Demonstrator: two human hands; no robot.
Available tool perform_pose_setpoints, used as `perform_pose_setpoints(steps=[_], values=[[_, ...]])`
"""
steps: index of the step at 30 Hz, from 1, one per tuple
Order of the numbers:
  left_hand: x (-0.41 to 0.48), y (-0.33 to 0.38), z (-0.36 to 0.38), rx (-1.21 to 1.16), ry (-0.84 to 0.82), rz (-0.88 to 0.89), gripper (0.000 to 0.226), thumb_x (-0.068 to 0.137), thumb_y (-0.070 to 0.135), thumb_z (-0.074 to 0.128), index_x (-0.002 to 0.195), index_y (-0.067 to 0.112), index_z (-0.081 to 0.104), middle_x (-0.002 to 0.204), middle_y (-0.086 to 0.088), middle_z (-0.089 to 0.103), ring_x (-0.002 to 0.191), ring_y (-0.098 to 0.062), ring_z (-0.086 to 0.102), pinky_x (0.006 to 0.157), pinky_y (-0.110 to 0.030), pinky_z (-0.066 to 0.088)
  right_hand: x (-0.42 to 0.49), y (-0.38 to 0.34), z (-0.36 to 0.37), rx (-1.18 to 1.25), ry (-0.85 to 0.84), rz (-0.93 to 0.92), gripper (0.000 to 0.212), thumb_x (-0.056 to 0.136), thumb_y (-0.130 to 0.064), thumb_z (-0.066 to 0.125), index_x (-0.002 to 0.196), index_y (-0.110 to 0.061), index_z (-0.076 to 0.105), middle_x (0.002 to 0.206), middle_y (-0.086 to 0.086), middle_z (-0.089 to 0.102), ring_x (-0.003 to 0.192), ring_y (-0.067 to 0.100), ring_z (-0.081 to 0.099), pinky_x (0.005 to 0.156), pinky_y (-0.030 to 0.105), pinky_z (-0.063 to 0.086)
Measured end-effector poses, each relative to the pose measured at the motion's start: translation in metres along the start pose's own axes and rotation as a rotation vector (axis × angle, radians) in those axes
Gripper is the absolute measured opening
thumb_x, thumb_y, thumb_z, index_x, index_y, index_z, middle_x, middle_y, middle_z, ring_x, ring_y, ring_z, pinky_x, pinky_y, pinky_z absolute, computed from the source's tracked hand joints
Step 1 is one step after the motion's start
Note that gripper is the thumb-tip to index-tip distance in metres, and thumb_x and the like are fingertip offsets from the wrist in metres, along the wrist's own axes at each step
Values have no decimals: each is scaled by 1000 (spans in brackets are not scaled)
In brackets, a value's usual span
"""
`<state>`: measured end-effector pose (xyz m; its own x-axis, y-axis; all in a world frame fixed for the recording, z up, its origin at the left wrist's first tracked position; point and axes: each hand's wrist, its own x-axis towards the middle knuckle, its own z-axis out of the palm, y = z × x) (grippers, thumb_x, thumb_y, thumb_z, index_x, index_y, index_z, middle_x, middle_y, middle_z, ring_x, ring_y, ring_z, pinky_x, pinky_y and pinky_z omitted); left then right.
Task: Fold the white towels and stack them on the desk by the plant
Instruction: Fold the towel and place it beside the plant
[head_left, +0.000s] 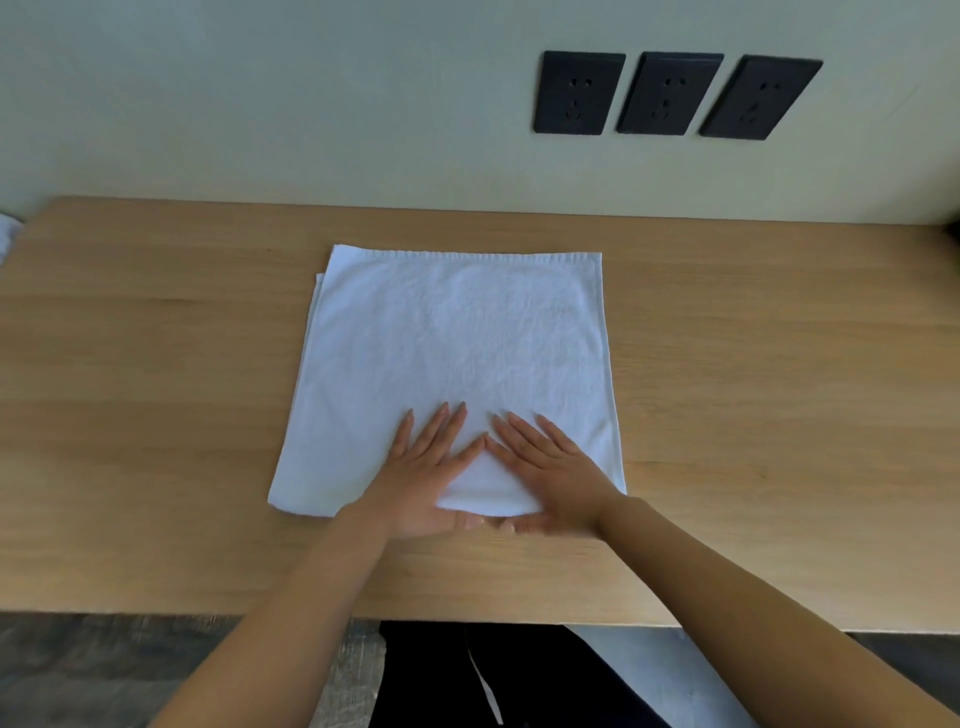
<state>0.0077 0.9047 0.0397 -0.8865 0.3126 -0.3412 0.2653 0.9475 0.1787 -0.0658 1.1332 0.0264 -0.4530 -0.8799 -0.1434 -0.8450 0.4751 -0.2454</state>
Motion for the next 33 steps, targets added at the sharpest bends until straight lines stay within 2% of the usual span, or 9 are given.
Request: perform_pose_setpoints(steps=[4,8,11,14,17,19,24,29,33], values=[[-3,4,-12,-37,-112,-22,80,99,30,38,137,38,-32,150,-3,-39,136,-19,-40,113,-49,-20,-7,6,-2,90,30,-21,73,93,-41,45,154,-20,10,161,5,5,148,19,-3,119,41,2],[-1,6,-35,-128,-221,-75,96,86,-14,38,143,36,-20,154,1,-31,138,-15,-33,117,-45,-12,-15,16,-20,213,-33,24,73,91,1,43,151,-23,9,159,-1,4,148,14,-4,120,30,-5],[8,11,-60,-231,-357,-127,91,85,-16,37,152,34,1,160,1,-15,146,-17,-14,120,-44,-1,-10,13,-44,347,-107,144,78,85,12,37,150,-28,23,157,-5,23,147,13,15,119,29,18],[20,13,-96,-402,-523,-136,63,89,0,47,145,27,36,149,-4,38,132,-24,39,109,-38,34,0,15,-87,464,-298,287,76,75,7,41,138,-36,49,132,-10,58,120,14,52,97,28,43],[31,9,-124,-421,-760,-201,61,81,-3,53,135,23,49,130,-7,54,114,-30,53,88,-38,50,5,25,-127,604,-655,318,60,68,-5,51,115,-41,60,112,-11,64,105,15,57,95,38,45],[39,2,-133,-408,-808,-232,55,79,-3,55,130,18,54,124,-8,58,111,-32,56,77,-34,49,10,33,-140,641,-687,342,49,69,-11,56,110,-38,60,110,-11,63,105,15,56,96,39,44],[61,-29,-133,-542,-289,-340,48,82,-2,40,118,26,54,114,1,57,100,-21,54,77,-29,43,29,71,-126,599,-201,491,36,82,-19,59,117,-26,60,107,-9,59,103,15,56,86,32,46],[77,-37,-92,-409,-21,-334,35,97,30,47,132,26,51,132,5,52,123,-17,45,97,-28,34,32,79,-92,494,-97,608,44,87,-38,60,129,-27,54,126,-8,58,113,13,53,91,31,43],[78,-33,-63,-335,153,-431,37,97,43,46,130,27,54,128,4,52,124,-21,38,100,-34,28,31,74,-84,401,27,625,42,85,-59,57,115,-29,61,103,-14,60,94,10,57,78,30,45]])
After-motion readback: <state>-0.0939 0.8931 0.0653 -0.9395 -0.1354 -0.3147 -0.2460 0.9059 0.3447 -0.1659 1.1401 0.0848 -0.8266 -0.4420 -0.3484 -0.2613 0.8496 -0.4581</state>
